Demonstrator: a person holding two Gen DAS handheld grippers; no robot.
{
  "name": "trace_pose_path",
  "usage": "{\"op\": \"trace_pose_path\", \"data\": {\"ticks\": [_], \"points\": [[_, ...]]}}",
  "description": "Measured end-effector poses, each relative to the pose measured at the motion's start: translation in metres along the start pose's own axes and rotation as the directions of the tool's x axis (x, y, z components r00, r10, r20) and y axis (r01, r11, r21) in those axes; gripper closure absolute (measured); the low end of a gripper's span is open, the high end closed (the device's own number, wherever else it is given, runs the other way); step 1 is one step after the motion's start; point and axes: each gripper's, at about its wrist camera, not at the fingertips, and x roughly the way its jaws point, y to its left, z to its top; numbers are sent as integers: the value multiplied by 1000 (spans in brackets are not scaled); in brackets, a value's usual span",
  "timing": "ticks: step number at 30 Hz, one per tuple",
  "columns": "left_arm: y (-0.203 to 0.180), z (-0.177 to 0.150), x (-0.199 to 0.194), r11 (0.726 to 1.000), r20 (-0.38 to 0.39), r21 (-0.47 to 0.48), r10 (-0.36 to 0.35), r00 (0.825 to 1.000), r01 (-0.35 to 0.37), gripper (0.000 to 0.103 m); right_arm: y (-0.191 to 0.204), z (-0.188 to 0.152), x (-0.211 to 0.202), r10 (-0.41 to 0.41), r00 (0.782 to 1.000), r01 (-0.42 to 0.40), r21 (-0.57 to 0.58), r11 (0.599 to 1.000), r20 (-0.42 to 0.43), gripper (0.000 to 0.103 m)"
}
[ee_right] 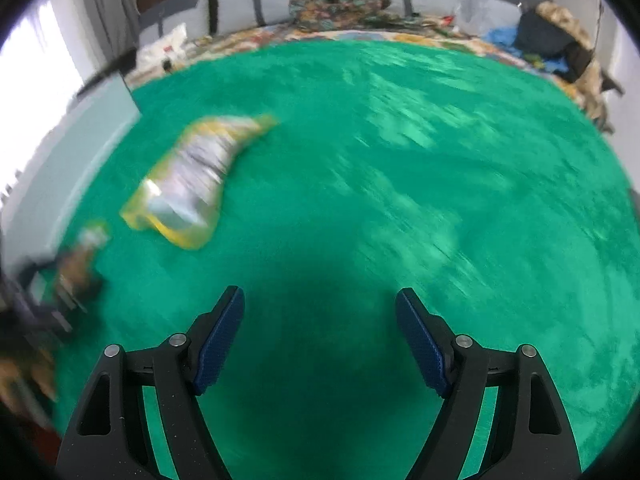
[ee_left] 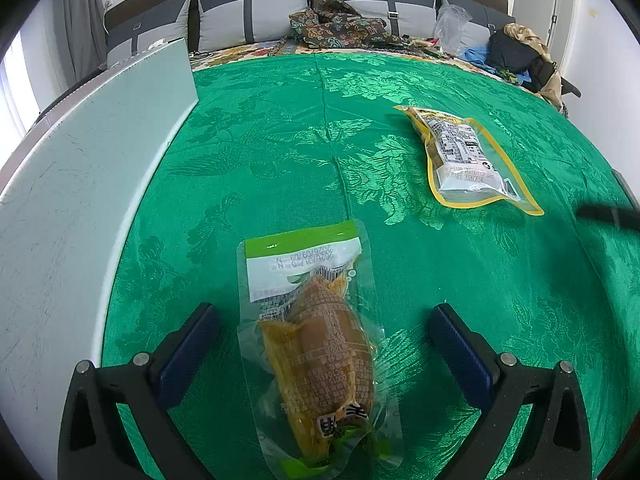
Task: Organize snacks
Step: 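Grasp the yellow-edged peanut packet with the right tool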
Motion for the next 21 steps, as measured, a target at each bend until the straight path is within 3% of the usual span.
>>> {"op": "trace_pose_path", "data": {"ticks": [3, 5, 8, 10, 13, 15, 16, 19, 21], "points": [[0, 0, 0, 1000, 0, 0, 0, 1000, 0, 0, 25, 40, 18, 77, 997, -76, 58, 995, -23, 22], [0, 0, 0, 1000, 0, 0, 0, 1000, 0, 0, 42, 64, 45, 100, 991, -92, 94, 991, -85, 23], [0, 0, 0, 1000, 1, 1, 0, 1000, 0, 0, 64, 89, 91, 44, 979, -21, 113, 993, -199, 20], [0, 0, 0, 1000, 1, 1, 0, 1000, 0, 0, 75, 95, 99, 14, 980, 6, 102, 995, -197, 19], [0, 0, 0, 1000, 1, 1, 0, 1000, 0, 0, 95, 99, 110, -54, 970, 54, -7, 999, -235, 20], [0, 0, 0, 1000, 1, 1, 1, 1000, -1, 0, 98, 97, 108, -53, 969, 42, -51, 998, -241, 28], [0, 0, 0, 1000, 1, 1, 1, 1000, -1, 0, 95, 95, 103, -31, 971, 22, -44, 999, -237, 47], [0, 1, 1, 1000, -15, 10, 1, 1000, 0, 0, 82, 89, 92, 10, 967, -11, -1, 1000, -254, 50], [2, 2, -3, 1000, -51, 17, -12, 999, 13, 7, 71, 80, 80, 58, 966, -51, 31, 998, -253, 55]]}}
